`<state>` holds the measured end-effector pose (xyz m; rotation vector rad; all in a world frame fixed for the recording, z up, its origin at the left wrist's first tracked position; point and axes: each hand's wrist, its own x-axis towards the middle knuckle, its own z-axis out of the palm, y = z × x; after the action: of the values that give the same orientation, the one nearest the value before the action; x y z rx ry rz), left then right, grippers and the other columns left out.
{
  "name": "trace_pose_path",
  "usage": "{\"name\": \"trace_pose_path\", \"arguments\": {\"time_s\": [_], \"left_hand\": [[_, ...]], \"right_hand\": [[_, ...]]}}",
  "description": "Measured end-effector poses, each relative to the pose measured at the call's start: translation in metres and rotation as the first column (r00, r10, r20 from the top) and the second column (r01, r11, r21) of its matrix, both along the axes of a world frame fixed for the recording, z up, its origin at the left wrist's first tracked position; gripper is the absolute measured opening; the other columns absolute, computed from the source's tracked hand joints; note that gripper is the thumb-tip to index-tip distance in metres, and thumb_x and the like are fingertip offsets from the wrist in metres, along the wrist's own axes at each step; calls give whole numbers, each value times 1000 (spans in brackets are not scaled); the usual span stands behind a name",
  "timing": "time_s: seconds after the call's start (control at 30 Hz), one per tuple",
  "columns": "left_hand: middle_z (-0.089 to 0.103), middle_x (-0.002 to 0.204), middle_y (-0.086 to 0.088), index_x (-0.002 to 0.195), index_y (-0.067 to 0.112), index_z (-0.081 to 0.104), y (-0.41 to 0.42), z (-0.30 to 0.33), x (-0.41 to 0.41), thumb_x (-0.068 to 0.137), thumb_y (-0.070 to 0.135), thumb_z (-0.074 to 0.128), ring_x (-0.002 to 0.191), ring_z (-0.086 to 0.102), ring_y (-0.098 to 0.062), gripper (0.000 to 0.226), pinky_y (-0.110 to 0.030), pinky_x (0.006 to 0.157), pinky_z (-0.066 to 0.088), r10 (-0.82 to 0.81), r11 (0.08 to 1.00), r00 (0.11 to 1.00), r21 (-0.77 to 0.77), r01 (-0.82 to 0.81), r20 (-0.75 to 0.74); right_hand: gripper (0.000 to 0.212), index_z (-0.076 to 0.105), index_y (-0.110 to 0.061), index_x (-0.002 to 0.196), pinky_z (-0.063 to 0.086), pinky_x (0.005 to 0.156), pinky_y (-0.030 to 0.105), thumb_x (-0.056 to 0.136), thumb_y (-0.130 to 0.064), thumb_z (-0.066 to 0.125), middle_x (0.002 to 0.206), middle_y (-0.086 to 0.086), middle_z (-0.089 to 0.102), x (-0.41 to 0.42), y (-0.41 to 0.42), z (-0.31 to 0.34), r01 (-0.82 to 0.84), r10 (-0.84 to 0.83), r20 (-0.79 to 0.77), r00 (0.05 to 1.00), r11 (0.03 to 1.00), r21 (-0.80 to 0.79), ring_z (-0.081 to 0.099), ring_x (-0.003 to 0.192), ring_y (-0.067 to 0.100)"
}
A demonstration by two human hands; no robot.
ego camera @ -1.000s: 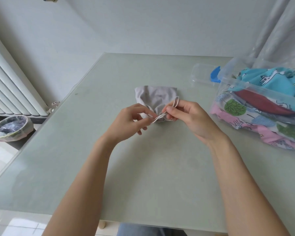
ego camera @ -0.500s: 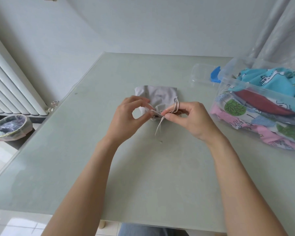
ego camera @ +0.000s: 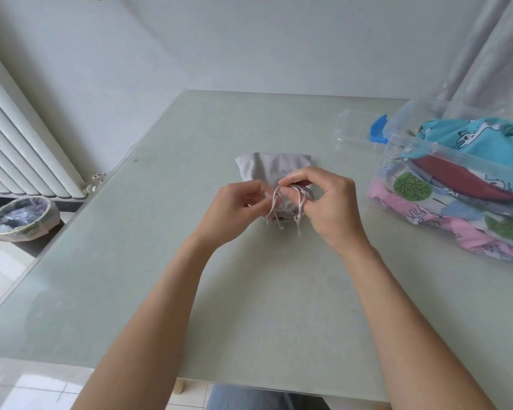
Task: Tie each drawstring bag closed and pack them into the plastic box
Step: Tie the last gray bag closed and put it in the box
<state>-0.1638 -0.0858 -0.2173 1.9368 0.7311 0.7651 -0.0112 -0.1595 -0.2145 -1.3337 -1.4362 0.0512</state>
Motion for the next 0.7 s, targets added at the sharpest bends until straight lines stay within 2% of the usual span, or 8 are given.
{"name": "trace_pose_path", "arguments": {"time_s": [0.1,0.17,0.27,0.33,0.43,0.57,0.63,0.7], "left_hand": [[70,80,-5,82,12,68,7,0,-1,87,22,65,73,61,-10,11,-28,71,45,175,984,978,12,-177,117],[68,87,6,82,17,65,12,4,-4,88,22,63,78,59,-4,9,-20,71,44,248,967,938,-117,-225,241],[67,100,11,79,19,53,19,11,-11,97,18,46,100,62,-6,20,-22,84,49,261,892,790,-451,21,555],[69,105,3,79,16,48,21,15,-15,100,17,35,114,60,-15,25,-30,97,47,248,823,673,-518,232,697],[66,75,2,76,12,45,21,15,-13,100,16,31,99,67,-20,28,-39,101,45,271,735,590,-560,383,761],[42,54,6,74,14,41,21,9,-6,99,15,33,52,51,-10,27,-35,88,51,282,729,701,-622,288,655],[34,52,7,72,15,38,20,6,-4,99,11,34,44,39,-8,27,-29,76,55,282,768,793,-622,150,540],[32,50,9,69,16,36,19,5,-4,97,7,37,41,33,-6,30,-23,62,52,305,816,860,-578,-14,410]], "right_hand": [[13,75,-17,92,52,72,19,80,-14,72,86,-10,71,5,0,0,31,-32,-49,998,999,-21,68,76,5],[14,73,-22,95,55,77,27,82,-16,70,88,-7,72,10,0,0,48,-53,-148,988,998,-39,70,80,8],[12,71,-19,90,53,79,26,85,-9,67,83,-4,72,20,-2,4,66,-86,-330,940,995,-71,70,77,8],[12,67,-18,85,53,75,24,87,-8,62,78,-6,71,28,-2,5,73,-118,-423,898,990,-123,70,71,9],[14,60,-15,83,51,70,18,92,-6,55,72,-9,72,31,-2,4,-11,-89,-612,786,987,-158,69,72,6],[17,56,-11,83,52,89,27,96,-8,46,95,8,71,22,2,4,-249,113,-896,430,968,2,69,94,21],[18,55,-8,83,53,87,27,97,-8,43,95,10,72,18,2,5,-303,183,-939,291,948,91,69,96,23],[20,54,-6,82,55,80,27,97,-6,42,81,7,73,17,3,4,-261,173,-961,218,959,113,71,83,21]]}}
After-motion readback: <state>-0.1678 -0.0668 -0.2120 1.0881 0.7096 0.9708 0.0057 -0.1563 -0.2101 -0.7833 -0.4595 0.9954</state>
